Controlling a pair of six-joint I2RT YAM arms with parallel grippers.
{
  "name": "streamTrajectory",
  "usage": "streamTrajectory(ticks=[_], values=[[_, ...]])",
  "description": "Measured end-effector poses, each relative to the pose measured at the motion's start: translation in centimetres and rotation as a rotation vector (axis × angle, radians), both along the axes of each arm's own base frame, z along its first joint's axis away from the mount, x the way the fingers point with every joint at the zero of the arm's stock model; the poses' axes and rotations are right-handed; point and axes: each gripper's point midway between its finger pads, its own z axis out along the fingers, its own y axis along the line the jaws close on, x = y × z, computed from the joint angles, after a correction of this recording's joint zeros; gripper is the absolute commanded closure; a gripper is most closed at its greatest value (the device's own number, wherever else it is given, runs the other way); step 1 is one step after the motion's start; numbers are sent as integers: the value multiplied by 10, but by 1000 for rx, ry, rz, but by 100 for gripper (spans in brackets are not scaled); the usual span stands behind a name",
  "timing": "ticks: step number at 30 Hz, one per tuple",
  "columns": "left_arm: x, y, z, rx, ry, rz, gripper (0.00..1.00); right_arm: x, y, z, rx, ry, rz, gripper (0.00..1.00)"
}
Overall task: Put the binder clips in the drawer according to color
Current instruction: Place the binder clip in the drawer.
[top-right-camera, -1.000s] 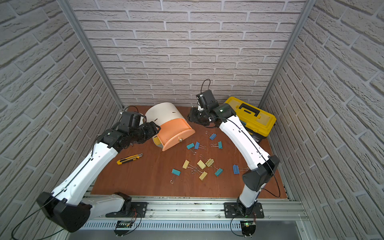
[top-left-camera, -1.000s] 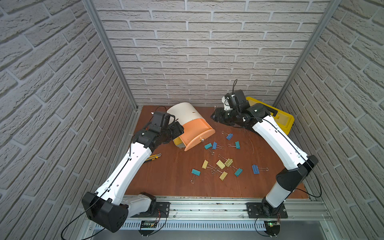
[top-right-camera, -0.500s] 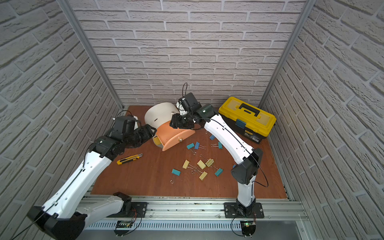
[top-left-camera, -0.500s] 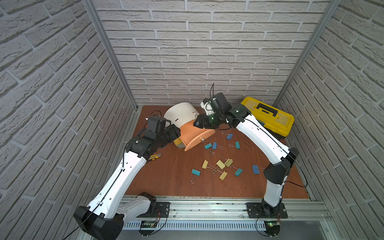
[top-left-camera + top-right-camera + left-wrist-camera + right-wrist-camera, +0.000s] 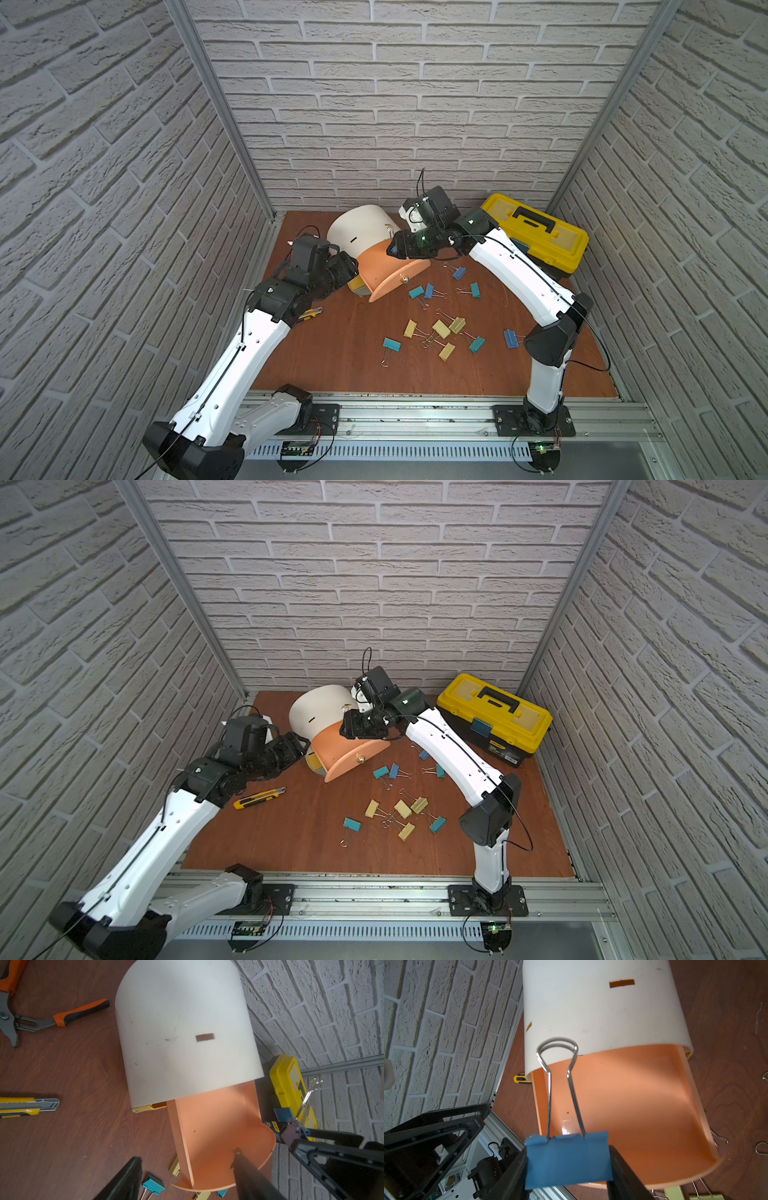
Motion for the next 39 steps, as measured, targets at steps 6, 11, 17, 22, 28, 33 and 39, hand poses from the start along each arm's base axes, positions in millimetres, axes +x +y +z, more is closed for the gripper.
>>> streamTrajectory(ticks=[6,11,17,22,28,33,39], values=[[0,0,0,-3,2,3,26,0,0,0,-5,-7,5,40],[0,0,0,-3,2,4,26,1,-1,0,-8,-10,2,36],[0,1,-1,0,4,6,26,4,-3,0,-20,-21,-11,35],[0,0,2,23,15,-3,27,9,-10,1,-26,-35,-30,36],[5,-12,15,65,8,-53,27,12,-37,2,-22,-39,-81,37],[8,-23,20,100,0,-97,27,21,-80,-2,-17,-25,-174,39],[10,-30,18,128,7,-126,27,17,-140,-29,-42,46,-311,40]])
